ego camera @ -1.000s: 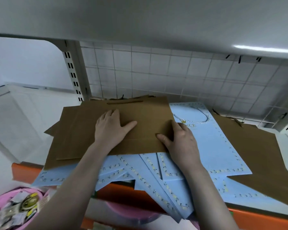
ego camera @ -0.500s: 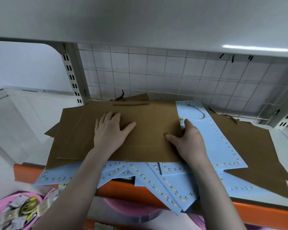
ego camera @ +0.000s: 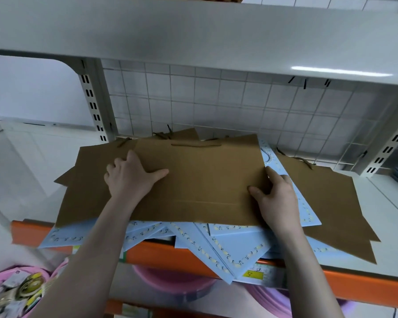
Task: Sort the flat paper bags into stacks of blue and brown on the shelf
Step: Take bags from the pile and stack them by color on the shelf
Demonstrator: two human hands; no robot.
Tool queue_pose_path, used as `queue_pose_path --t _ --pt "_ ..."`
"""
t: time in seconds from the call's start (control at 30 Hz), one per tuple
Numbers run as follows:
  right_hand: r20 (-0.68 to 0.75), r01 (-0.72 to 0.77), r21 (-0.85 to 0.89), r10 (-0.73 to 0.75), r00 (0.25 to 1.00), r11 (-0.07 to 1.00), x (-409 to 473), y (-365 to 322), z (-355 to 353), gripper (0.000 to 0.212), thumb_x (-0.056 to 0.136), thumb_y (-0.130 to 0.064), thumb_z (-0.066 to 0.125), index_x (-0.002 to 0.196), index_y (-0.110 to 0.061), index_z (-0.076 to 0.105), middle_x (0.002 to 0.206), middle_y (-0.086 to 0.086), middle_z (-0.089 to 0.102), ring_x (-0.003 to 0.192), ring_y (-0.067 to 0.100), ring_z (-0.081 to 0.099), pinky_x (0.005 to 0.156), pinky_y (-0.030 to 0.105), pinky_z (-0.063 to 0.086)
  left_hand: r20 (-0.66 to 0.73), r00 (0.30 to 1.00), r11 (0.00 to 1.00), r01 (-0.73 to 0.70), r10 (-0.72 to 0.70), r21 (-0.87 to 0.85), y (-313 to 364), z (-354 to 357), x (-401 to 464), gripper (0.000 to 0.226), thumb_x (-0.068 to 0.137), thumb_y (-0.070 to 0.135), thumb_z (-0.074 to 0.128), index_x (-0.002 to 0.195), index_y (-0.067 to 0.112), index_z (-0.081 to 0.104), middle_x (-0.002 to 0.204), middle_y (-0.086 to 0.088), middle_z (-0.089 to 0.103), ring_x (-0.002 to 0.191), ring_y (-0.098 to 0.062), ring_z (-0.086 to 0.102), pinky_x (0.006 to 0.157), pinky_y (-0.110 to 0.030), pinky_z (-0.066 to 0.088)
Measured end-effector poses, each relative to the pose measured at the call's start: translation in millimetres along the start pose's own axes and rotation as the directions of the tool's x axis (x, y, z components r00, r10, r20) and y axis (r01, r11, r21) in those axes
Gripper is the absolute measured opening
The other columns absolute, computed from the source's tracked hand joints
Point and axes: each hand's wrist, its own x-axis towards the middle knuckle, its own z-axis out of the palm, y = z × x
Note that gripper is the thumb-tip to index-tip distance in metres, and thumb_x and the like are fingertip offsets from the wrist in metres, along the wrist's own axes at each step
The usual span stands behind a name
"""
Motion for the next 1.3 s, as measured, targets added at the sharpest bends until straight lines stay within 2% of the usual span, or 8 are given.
queue_pose_path --t 0.2,0.4,0.53,0.63,0.8,0.9,1.03,1.3 --pt "-0.077 0.001 -0.064 -0.006 0.997 0.998 3 1 -3 0.057 0.088 -0.025 0.065 0.138 -0.008 0.044 0.127 0.012 0.045 0.112 0.030 0.050 0.089 0.035 0.040 -0.085 0.996 0.964 0.004 -0.028 -0.267 -2 -3 -6 0.085 0.074 0.041 0.076 0.141 0.013 0.033 0.135 -0.020 0.039 0.125 -0.037 0.039 0.099 -0.046 0.035" --pt "-0.077 -0.129 -0.243 0.114 0.991 0.961 -5 -4 -4 0.055 0.091 -0.049 0.052 0.129 -0.010 0.045 0.120 0.015 0.053 0.107 0.035 0.053 0.076 0.037 0.042 -0.222 0.975 0.892 -0.109 0.011 -0.438 -5 -6 -14 0.071 0.080 0.027 0.072 0.141 0.022 0.035 0.133 -0.012 0.045 0.119 -0.031 0.045 0.083 -0.036 0.035" --pt "-0.121 -0.118 -0.304 0.084 0.989 0.945 -15 -8 -10 0.055 0.093 -0.053 0.046 0.129 -0.012 0.045 0.116 0.014 0.061 0.106 0.035 0.055 0.072 0.035 0.039 -0.257 0.966 0.848 -0.154 0.021 -0.508 -7 -12 -23 0.067 0.083 0.024 0.069 0.141 0.022 0.036 0.134 -0.010 0.044 0.120 -0.027 0.044 0.082 -0.032 0.031" --pt "-0.159 -0.091 -0.296 0.045 0.986 0.951 -24 -6 -16 0.058 0.092 -0.053 0.047 0.135 -0.015 0.043 0.119 0.014 0.061 0.108 0.035 0.055 0.073 0.035 0.039 -0.255 0.965 0.850 -0.185 0.062 -0.493 -12 -17 -28 0.068 0.082 0.028 0.070 0.141 0.019 0.037 0.134 -0.010 0.045 0.120 -0.027 0.044 0.086 -0.034 0.035" --pt "-0.188 -0.070 -0.245 0.024 0.982 0.967 -35 6 -32 0.063 0.088 -0.053 0.053 0.139 -0.016 0.044 0.127 0.015 0.059 0.116 0.037 0.052 0.091 0.040 0.043 -0.174 0.981 0.889 -0.158 0.090 -0.430 -11 -20 -45 0.073 0.079 0.036 0.070 0.141 0.015 0.038 0.134 -0.013 0.045 0.121 -0.031 0.044 0.096 -0.043 0.038" --pt "-0.202 -0.088 -0.319 0.023 0.979 0.944 -42 19 -51 0.059 0.089 -0.053 0.052 0.133 -0.015 0.048 0.121 0.017 0.060 0.112 0.037 0.054 0.086 0.039 0.043 -0.137 0.983 0.894 -0.170 0.123 -0.414 5 -19 -71 0.073 0.081 0.035 0.069 0.142 0.016 0.034 0.136 -0.016 0.040 0.122 -0.034 0.042 0.095 -0.041 0.036" --pt "-0.230 -0.156 -0.369 0.072 0.970 0.916 -52 45 -91 0.048 0.090 -0.050 0.051 0.116 -0.010 0.052 0.113 0.018 0.057 0.104 0.037 0.056 0.079 0.038 0.041 -0.115 0.978 0.896 -0.208 0.176 -0.391 44 -12 -112 0.071 0.079 0.031 0.072 0.138 0.011 0.036 0.134 -0.020 0.038 0.122 -0.037 0.042 0.096 -0.040 0.035" --pt "-0.396 -0.259 -0.416 0.083 0.915 0.872 -103 156 -216 0.065 0.090 -0.045 0.053 0.137 -0.002 0.037 0.121 0.022 0.048 0.115 0.037 0.045 0.093 0.040 0.034 -0.062 0.950 0.867 -0.306 0.307 -0.394 165 43 -233 0.082 0.075 0.031 0.075 0.142 0.010 0.031 0.131 -0.021 0.040 0.118 -0.040 0.044 0.094 -0.044 0.038"
